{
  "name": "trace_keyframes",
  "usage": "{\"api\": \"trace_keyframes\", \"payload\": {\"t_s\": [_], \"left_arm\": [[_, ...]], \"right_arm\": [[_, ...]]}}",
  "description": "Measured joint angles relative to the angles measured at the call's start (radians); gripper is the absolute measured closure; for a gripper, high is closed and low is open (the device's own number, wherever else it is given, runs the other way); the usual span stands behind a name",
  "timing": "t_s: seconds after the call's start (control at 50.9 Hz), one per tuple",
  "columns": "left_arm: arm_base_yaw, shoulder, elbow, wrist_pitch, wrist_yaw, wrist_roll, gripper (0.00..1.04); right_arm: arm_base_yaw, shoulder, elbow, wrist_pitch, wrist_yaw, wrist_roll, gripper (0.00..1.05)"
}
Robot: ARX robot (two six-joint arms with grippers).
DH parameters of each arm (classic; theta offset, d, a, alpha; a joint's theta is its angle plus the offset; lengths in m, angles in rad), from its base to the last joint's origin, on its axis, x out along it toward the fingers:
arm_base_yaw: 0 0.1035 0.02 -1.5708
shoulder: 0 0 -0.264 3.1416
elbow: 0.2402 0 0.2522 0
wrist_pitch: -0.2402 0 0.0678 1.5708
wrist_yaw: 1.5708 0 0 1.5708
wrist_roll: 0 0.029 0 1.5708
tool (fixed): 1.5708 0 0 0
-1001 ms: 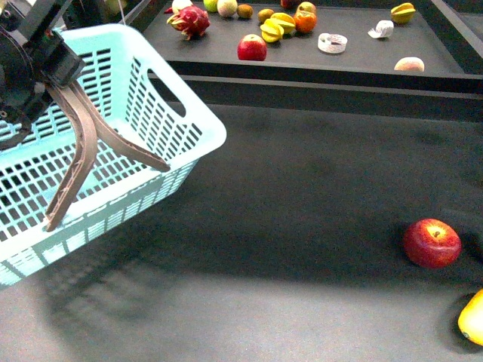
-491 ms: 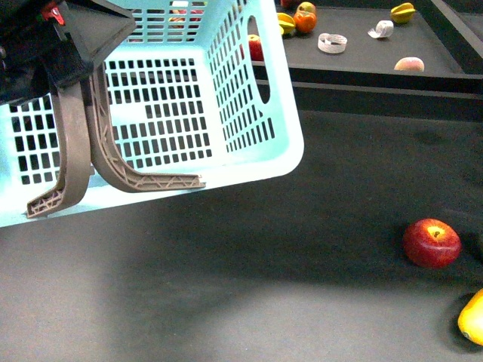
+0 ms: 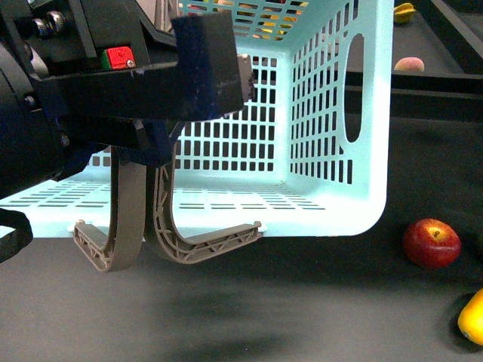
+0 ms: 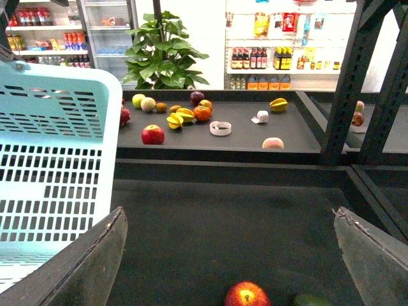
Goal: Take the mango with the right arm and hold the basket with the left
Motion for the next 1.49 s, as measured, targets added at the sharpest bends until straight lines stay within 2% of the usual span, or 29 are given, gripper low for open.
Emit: {"api": "trace_keyframes", "payload": {"t_s": [0.334,0.687,0.766,0.825,0.923,1.001,1.158,1.237,1.276,1.374,1.492], "left_arm": [[-0.007,0.000,-0.003,0.019,-0.037,-0.001,0.95],[-0.009,0.000,-0.004,0.019,-0.026,-0.002,0.95],[-0.009,0.000,-0.004,0.019,-0.028,-0.002,0.95],[-0.009,0.000,-0.005,0.019,-0.028,-0.002,0.95],[-0.009,0.000,-0.005,0.019,-0.030,-0.002,0.95],[-0.009,0.000,-0.005,0.019,-0.032,-0.002,0.95],[-0.009,0.000,-0.005,0.019,-0.032,-0.002,0.95],[-0.009,0.000,-0.006,0.019,-0.031,-0.003,0.95],[-0.009,0.000,-0.006,0.019,-0.031,-0.003,0.95],[-0.009,0.000,-0.006,0.019,-0.029,-0.002,0.95],[-0.009,0.000,-0.006,0.019,-0.030,-0.003,0.95]], "right_arm": [[0.000,0.000,0.000,0.000,0.000,0.000,0.08],[0.000,0.000,0.000,0.000,0.000,0.000,0.08],[0.012,0.031,0.013,-0.037,0.093,0.032,0.08],[-0.006,0.116,0.014,-0.007,0.158,0.080,0.08],[-0.081,0.296,0.009,0.131,0.148,0.119,0.08],[-0.131,0.480,0.003,0.307,0.134,0.128,0.08],[-0.204,0.985,0.000,0.758,0.145,0.122,0.08],[-0.238,1.381,0.026,1.032,0.137,0.121,0.08],[-0.252,1.535,0.054,1.114,0.130,0.121,0.08],[-0.280,1.831,0.127,1.215,0.124,0.120,0.08],[-0.303,2.042,0.190,1.260,0.114,0.120,0.08]]}}
